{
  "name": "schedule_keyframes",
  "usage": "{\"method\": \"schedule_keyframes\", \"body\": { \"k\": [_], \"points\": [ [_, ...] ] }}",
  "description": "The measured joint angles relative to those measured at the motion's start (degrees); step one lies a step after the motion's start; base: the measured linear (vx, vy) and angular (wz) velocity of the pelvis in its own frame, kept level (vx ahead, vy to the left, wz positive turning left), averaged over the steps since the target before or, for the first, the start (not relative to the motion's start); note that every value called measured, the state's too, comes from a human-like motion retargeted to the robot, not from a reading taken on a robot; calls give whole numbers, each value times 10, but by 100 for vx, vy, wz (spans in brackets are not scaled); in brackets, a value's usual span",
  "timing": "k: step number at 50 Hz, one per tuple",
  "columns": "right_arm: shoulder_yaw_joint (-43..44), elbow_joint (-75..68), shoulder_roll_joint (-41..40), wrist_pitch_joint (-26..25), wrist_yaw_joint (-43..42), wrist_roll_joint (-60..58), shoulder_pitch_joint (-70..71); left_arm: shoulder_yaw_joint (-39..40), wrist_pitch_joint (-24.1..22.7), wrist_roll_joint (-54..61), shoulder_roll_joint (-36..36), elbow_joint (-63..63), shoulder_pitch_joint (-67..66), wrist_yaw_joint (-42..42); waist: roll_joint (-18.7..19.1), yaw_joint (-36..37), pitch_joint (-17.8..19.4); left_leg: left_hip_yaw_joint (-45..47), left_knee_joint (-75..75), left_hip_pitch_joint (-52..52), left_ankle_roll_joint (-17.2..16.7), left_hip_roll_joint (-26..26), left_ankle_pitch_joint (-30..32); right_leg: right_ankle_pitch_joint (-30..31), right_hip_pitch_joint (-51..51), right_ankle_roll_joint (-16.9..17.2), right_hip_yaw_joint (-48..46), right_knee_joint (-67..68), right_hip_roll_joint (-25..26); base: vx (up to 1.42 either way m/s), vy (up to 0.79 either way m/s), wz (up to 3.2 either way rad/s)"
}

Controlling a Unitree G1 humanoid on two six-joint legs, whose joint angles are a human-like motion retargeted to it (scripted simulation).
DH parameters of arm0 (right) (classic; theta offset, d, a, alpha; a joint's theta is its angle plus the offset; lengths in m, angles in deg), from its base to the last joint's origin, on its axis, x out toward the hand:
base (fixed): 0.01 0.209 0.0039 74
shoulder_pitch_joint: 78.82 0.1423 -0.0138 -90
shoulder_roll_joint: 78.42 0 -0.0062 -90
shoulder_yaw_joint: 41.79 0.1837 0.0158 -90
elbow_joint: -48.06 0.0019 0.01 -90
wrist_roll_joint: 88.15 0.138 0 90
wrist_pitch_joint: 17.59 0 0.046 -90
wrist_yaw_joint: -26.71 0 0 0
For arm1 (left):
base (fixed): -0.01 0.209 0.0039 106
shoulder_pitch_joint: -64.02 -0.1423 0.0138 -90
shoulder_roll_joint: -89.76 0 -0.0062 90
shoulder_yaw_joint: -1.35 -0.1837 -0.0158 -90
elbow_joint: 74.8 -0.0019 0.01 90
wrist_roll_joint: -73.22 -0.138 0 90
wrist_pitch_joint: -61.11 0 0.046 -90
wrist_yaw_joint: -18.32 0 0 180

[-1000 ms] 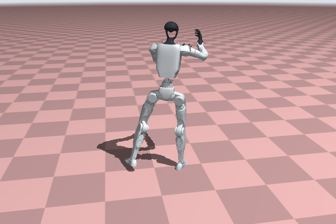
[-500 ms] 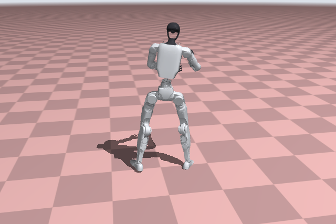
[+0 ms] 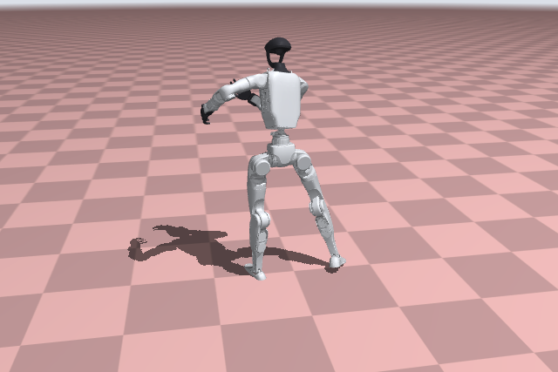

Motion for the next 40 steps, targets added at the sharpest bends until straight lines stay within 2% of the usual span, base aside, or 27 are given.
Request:
{"method": "schedule_keyframes", "body": {
  "k": [5, 10, 18, 21, 22, 23, 25, 26, 27, 28, 30, 31, 32, 33, 40],
  "points": [
    [11, -14, -44, 7, -25, -32, 77, 29, -3, -13, 41, -4, 30, 7, 4, 9, -2, -26, -12, 0, -3, 2, 10, 12, -5, 1, 26, 15, 10, -2, 4, 48],
    [12, -44, -55, 5, -37, -52, 90, 25, -9, -31, 27, -21, 67, 1, -11, 13, 3, -30, -23, -4, -8, 4, 18, -3, -2, 6, 30, 3, 18, -3, -3, 9],
    [-3, -82, -7, 6, -74, -106, -2, -59, -17, -84, -90, -59, 138, -40, -69, 16, 38, 16, -34, -7, -3, 6, 23, -84, -4, 10, 3, -36, 22, -8, -14, -50],
    [2, -90, 27, -27, -82, -94, -61, -99, -9, -100, -162, -76, 153, -69, -96, 8, 50, 45, -25, -9, 9, 11, 16, -107, -13, 19, 17, -51, 25, -9, -22, -93],
    [7, -90, 38, -22, -85, -84, -81, -112, -11, -104, -186, -81, 156, -77, -105, 2, 53, 56, -20, -9, 13, 14, 14, -113, -17, 25, 25, -55, 26, -8, -24, -102],
    [16, -87, 51, 7, -83, -72, -99, -125, -18, -109, -208, -86, 159, -80, -113, -5, 56, 66, -16, -8, 18, 17, 11, -116, -21, 32, 35, -59, 29, -7, -25, -106],
    [29, -94, 97, -10, -47, -136, -119, -144, -15, -130, -256, -95, 161, -79, -128, -25, 58, 88, -3, -6, 28, 27, 3, -120, -30, 45, 58, -63, 36, -6, -28, -114],
    [39, -92, 111, -7, -43, -119, -131, -151, -15, -132, -281, -97, 163, -83, -132, -36, 56, 100, 3, -4, 30, 37, 1, -120, -36, 50, 70, -65, 45, -6, -33, -127],
    [42, -92, 134, -15, -49, -157, -134, -156, -16, -135, -306, -99, 165, -88, -136, -47, 54, 113, 9, -3, 32, 50, -1, -119, -43, 53, 82, -68, 58, -7, -39, -142],
    [32, -96, 172, -41, -72, -309, -121, -157, -17, -143, -331, -99, 168, -94, -136, -57, 50, 128, 15, -1, 32, 67, -1, -118, -51, 53, 94, -70, 76, -6, -42, -149],
    [35, -99, 222, -66, -90, -436, -111, -158, -17, -144, -373, -94, 176, -99, -139, -83, 40, 154, 25, 6, 31, 97, 1, -115, -62, 53, 116, -77, 108, -4, -42, -145],
    [71, -88, 213, -26, -55, -224, -130, -163, -18, -133, -389, -91, 188, -97, -140, -97, 37, 166, 30, 13, 31, 110, 2, -113, -61, 53, 124, -83, 122, 1, -41, -130],
    [100, -80, 210, 7, -36, -61, -143, -167, -19, -122, -405, -87, 202, -98, -141, -111, 33, 177, 35, 19, 31, 122, 5, -111, -60, 53, 132, -88, 135, 2, -39, -123],
    [116, -76, 219, 28, -48, 1, -140, -170, -21, -112, -419, -82, 217, -103, -142, -123, 29, 188, 40, 26, 30, 133, 9, -109, -59, 53, 141, -94, 148, 4, -38, -121],
    [202, -69, 351, 67, -41, 66, -47, -201, -37, -60, -490, -64, 387, -107, -143, -187, 5, 226, 96, 58, 36, 198, 51, -96, -36, 53, 189, -128, 218, 7, -35, -95]
  ]
}}
